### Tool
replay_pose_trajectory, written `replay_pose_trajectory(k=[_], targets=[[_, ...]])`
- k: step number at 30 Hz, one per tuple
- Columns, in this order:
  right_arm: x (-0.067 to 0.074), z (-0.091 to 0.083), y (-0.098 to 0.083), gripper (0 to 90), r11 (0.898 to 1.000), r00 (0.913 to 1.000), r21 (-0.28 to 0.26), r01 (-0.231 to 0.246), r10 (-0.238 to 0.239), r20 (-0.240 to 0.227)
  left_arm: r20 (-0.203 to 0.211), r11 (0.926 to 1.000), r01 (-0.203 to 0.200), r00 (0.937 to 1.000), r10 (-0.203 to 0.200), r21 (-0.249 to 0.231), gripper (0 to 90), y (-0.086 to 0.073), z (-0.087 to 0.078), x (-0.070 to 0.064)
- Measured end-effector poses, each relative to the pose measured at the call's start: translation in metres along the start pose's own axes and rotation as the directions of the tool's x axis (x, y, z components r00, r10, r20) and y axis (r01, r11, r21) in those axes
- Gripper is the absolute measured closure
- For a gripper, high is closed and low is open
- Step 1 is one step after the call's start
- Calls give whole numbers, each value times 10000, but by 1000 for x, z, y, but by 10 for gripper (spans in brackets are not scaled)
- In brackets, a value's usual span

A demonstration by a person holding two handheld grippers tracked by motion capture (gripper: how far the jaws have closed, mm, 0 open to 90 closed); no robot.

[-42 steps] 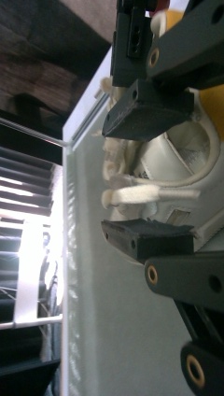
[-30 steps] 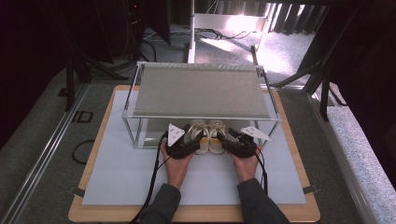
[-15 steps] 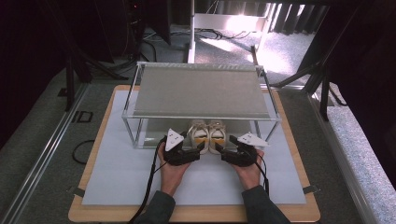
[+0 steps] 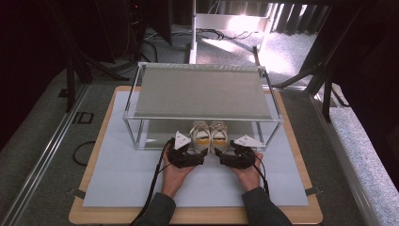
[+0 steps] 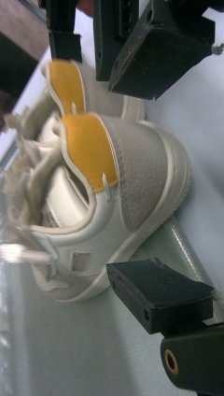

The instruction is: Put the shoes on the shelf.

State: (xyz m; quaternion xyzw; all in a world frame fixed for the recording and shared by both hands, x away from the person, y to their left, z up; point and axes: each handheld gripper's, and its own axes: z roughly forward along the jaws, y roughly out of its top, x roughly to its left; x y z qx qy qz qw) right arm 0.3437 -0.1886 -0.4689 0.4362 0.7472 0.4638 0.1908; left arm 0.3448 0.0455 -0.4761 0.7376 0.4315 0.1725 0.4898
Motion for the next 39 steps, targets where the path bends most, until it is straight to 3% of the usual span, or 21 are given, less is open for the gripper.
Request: replay_pose_trajectory(k=[4,5,12,17,20,31,39], targets=[[-2,4,-2,248,9999,10000,97,-52,52,-8,41,9989,8,10000,-10,475,107,0,9,0],[-2,4,-2,258,9999,10000,105,-96,96,-25,124,9983,-142,9998,135,563,107,0,11,-1],[-2,6,-2,296,9998,9998,86,-175,176,-111,23,9983,-30,10000,28,576,143,2,13,-3],[-2,9,-3,304,9995,9994,77,-293,295,-179,-60,9965,14,10000,-9,837,176,3,14,-2],[-1,9,-3,308,9995,9995,51,-300,301,-116,-52,9963,31,10000,-27,863,197,3,14,-1],[-2,9,-2,312,9995,9994,-79,-314,313,-126,-128,9944,-664,9976,677,824,221,8,13,-1],[-5,10,6,315,9993,9994,-229,-311,308,-150,-101,9958,-617,9980,625,671,232,16,13,3]])
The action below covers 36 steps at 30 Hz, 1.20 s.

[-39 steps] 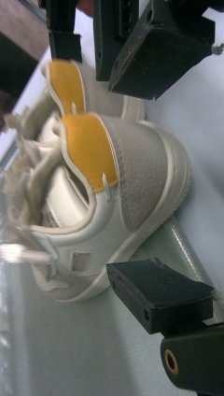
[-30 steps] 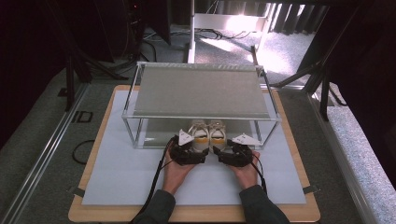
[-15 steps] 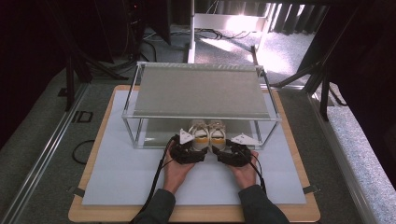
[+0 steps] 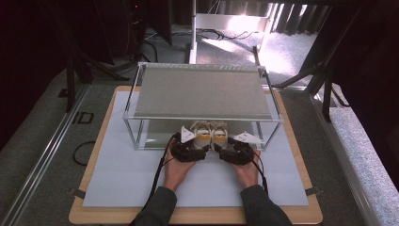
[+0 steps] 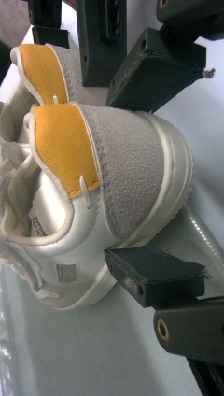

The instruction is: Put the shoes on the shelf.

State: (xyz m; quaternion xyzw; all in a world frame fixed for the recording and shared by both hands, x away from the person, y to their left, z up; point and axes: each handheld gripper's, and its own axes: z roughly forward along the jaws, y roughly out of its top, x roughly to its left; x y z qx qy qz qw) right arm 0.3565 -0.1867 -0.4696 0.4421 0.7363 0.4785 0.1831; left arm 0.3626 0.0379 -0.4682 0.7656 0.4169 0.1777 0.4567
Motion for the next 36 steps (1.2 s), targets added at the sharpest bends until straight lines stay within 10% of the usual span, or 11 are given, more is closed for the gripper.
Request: replay_pose_trajectory(k=[36], targets=[[-10,30,9,320,9979,9971,358,542,-560,518,-461,9993,182,9988,-166,334,254,6,28,15]])
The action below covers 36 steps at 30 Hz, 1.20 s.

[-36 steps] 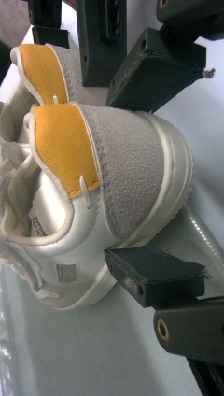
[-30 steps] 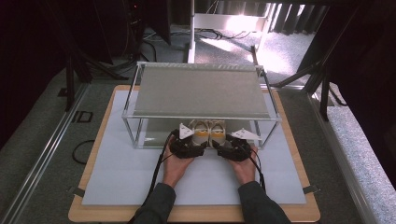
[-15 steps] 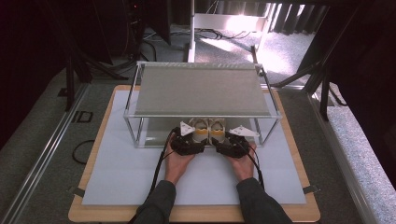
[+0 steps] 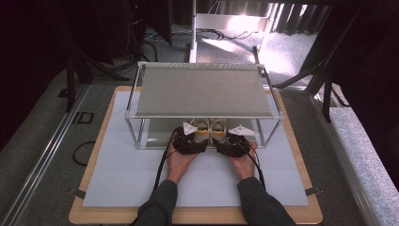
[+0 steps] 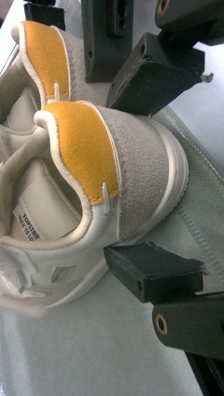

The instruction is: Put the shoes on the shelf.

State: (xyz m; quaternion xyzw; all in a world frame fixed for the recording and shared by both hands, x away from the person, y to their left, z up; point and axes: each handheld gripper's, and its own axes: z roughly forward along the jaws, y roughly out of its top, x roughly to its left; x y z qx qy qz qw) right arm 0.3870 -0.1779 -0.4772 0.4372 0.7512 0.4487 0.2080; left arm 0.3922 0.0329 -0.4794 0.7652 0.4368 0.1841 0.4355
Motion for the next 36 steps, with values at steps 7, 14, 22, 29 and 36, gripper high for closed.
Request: replay_pose_trajectory(k=[7,14,22,29,36], targets=[[-1,4,0,320,10000,10000,-47,4,-4,70,-21,9999,-84,10000,84,63,254,2,2,1],[-3,4,1,320,10000,10000,66,-51,51,-24,-20,9999,118,9999,-118,71,254,1,2,0],[-5,0,1,320,9998,9996,118,-165,167,-212,-1,9997,238,9997,-238,-111,252,-3,-4,3],[-5,-14,0,320,9998,9992,-83,-207,204,-350,11,9994,192,9998,-191,-276,252,-8,-19,6],[2,-27,-5,321,9999,9997,101,69,-66,-252,332,9992,102,9994,-89,-382,257,-13,-36,2]])
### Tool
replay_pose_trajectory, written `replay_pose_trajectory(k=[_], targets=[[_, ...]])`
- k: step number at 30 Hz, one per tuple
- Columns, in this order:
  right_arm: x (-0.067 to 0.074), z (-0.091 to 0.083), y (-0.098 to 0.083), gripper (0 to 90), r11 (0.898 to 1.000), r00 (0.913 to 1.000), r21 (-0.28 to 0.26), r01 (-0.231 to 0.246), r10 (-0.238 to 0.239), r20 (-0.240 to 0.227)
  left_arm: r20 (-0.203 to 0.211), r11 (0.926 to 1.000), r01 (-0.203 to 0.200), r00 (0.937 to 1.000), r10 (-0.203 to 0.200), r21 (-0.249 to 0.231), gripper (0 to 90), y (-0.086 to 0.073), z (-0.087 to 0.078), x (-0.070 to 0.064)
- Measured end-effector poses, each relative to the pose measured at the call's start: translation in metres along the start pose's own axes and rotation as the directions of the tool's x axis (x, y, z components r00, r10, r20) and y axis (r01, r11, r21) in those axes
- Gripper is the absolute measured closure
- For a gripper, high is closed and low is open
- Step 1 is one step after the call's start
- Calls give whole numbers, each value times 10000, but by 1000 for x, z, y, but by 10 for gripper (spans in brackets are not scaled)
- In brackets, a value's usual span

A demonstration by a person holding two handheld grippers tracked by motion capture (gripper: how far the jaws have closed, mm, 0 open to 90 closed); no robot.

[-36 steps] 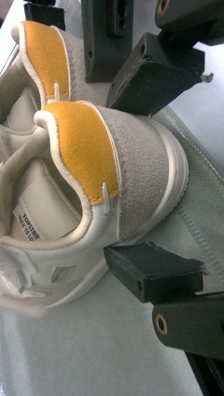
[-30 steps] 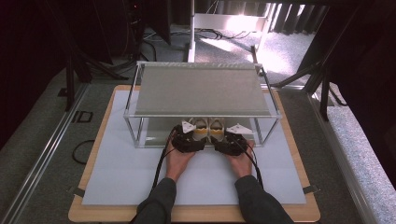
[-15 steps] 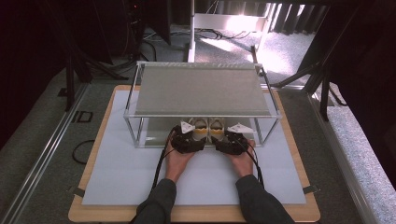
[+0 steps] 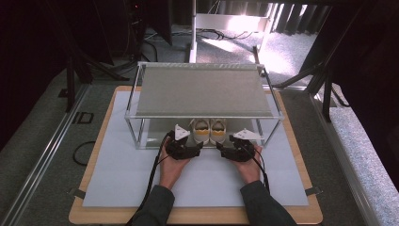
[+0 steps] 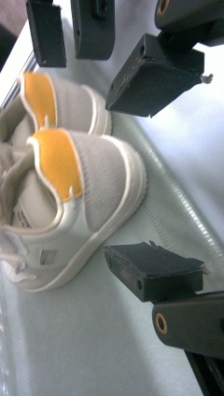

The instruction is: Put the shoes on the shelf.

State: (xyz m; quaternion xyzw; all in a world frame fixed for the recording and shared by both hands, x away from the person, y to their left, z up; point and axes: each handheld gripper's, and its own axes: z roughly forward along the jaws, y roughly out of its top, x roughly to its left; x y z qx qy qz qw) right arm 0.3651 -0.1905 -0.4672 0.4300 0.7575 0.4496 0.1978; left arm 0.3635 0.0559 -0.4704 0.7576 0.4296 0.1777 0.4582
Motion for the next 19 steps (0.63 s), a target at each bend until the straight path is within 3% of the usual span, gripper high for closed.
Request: replay_pose_trajectory(k=[10,19], targets=[[8,-20,-10,322,9976,9977,110,682,-682,-34,215,9998,-174,9996,172,91,257,-10,-21,-4],[-1,-33,-18,325,9982,9983,183,568,-570,119,150,9982,-349,9993,342,482,257,-25,-34,-6]])
